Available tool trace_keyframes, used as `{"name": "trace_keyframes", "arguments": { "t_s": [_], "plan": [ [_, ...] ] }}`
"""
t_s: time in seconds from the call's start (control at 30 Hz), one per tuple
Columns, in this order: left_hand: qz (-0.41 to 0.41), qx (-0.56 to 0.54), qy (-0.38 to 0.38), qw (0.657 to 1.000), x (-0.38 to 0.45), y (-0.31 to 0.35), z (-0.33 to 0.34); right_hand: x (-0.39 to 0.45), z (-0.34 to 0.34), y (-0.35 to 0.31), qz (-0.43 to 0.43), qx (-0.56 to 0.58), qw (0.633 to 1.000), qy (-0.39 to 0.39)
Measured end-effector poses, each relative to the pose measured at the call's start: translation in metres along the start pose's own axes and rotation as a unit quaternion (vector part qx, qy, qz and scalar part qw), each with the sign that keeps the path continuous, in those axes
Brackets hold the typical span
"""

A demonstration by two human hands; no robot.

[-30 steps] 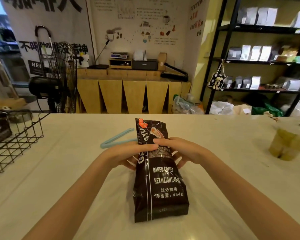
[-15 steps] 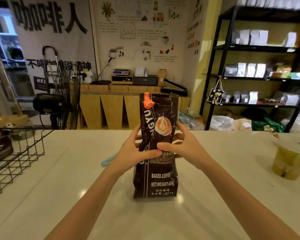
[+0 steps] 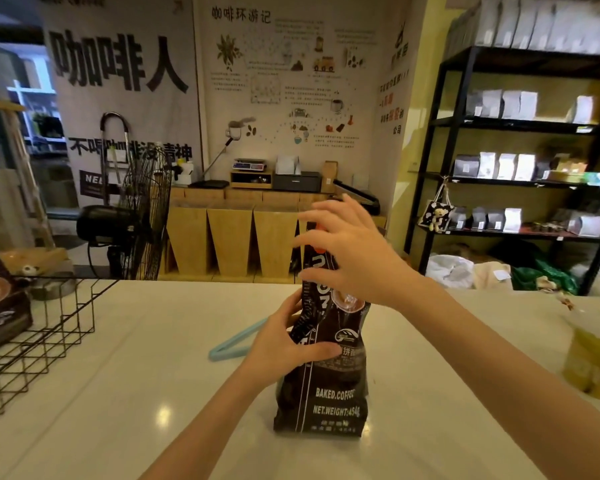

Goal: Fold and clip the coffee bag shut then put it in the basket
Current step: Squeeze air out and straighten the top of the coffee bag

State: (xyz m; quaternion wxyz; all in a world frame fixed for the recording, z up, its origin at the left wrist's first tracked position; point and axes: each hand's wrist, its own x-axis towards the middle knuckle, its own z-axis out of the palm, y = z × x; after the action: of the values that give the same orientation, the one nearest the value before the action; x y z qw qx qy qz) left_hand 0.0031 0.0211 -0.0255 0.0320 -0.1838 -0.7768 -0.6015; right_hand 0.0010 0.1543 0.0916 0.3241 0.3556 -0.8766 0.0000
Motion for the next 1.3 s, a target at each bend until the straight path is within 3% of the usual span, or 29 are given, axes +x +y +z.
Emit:
{"name": "trace_keyframes", "arguments": {
  "t_s": [0.13,0.27,0.53,0.77,1.03,1.3],
  "plan": [
    [-0.009,-0.026,-0.011,1.0,-0.003,-0.001,-0.001,0.024,0.005,-0.008,-0.06,-0.082,0.987,-0.128],
    [-0.067,-0.158,0.011,0.985,-0.002,-0.003,-0.003,0.034,0.005,-0.005,-0.083,-0.168,0.969,-0.162],
    [-0.057,-0.202,0.089,0.974,-0.002,-0.013,0.009,0.036,0.011,-0.003,-0.059,-0.147,0.971,-0.177],
    [-0.102,-0.284,0.154,0.941,-0.001,-0.019,0.012,0.033,0.011,0.011,-0.02,-0.058,0.99,-0.128],
    [-0.102,-0.341,0.154,0.922,-0.004,-0.016,0.014,0.029,0.003,0.021,0.054,0.035,0.99,-0.125],
    [-0.115,-0.36,0.151,0.913,-0.005,-0.013,0.021,0.024,0.001,0.024,0.076,0.02,0.991,-0.106]
  ]
}}
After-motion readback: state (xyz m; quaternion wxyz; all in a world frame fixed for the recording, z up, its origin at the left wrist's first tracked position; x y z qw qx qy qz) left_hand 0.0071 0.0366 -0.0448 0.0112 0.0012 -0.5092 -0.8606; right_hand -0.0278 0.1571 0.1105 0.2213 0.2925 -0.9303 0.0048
